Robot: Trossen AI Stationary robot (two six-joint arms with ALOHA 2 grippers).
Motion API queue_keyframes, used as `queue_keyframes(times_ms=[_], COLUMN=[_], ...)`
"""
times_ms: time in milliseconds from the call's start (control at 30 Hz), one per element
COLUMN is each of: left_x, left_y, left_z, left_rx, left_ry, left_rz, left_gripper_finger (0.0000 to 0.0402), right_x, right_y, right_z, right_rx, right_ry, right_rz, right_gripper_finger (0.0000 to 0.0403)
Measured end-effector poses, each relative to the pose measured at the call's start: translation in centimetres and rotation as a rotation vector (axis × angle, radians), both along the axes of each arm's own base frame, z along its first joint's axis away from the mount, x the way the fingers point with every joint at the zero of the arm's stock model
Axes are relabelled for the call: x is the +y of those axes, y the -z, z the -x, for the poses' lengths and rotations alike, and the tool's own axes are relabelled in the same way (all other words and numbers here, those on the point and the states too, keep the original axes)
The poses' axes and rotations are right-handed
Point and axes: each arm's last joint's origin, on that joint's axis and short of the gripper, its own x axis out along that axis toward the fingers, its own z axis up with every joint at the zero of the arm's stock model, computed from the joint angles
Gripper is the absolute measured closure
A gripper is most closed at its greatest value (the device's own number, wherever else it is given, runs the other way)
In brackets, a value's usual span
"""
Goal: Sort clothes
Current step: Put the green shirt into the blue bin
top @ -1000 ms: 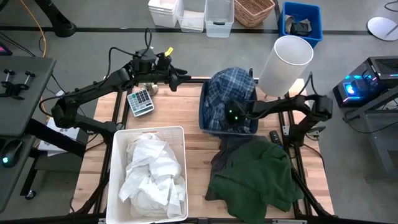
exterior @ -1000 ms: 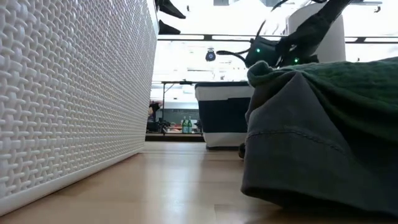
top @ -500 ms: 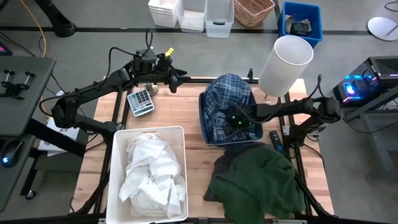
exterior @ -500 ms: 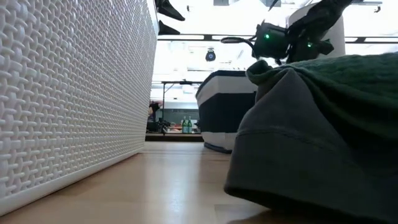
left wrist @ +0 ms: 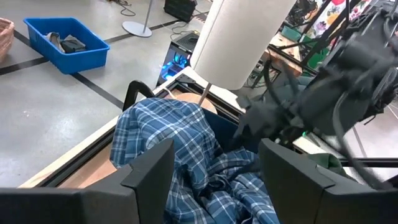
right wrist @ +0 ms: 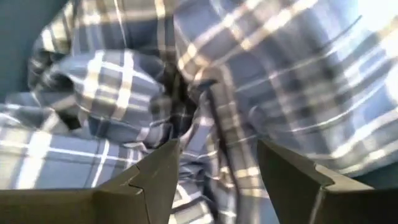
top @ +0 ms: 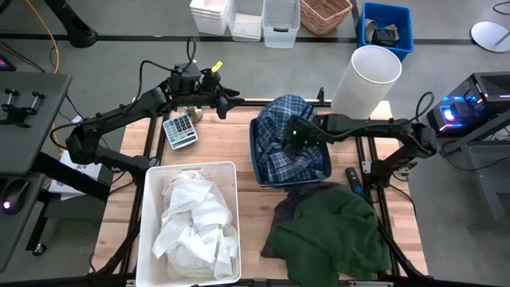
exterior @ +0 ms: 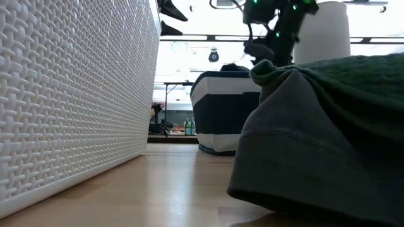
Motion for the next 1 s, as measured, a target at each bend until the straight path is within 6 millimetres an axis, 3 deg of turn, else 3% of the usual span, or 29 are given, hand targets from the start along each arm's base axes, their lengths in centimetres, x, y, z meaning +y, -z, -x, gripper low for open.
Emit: queue_keyframes(times_ms=[267, 367, 467, 633, 767, 900, 1000], left_x=[0.0, 0.0, 0.0, 0.0, 0.0, 0.0, 0.0], left_y=[0.0, 0.0, 0.1, 0.2, 0.2, 0.2, 0.2], left_z=[0.0, 0.0, 0.0, 0.1, 0.1, 0.1, 0.1], left_rx=[0.001, 0.002, 0.011, 0.020, 0.020, 0.019, 0.022], left_ry=[0.000, 0.000, 0.000, 0.000, 0.000, 0.001, 0.005], left_rz=[0.000, 0.001, 0.006, 0.012, 0.012, 0.011, -0.001], left_gripper_finger=[0.0182, 0.0182, 0.0182, 0.0182, 0.0182, 0.0182, 0.0182], right_x=[0.7, 3.4, 7.7, 16.3, 22.1, 25.7, 26.7], right_y=[-5.5, -7.4, -7.7, -6.8, -4.7, -0.8, 1.9], right_z=[1.5, 2.9, 4.8, 7.7, 8.1, 7.1, 6.0], right_rx=[0.054, -0.061, -0.102, -0.070, -0.002, 0.187, 0.294], right_ry=[-0.111, -0.175, -0.240, -0.247, -0.269, -0.338, -0.398], right_rz=[0.042, -0.037, -0.178, -0.374, -0.411, -0.407, -0.363], right_gripper_finger=[0.0192, 0.0192, 0.0192, 0.0192, 0.0192, 0.0192, 0.0192])
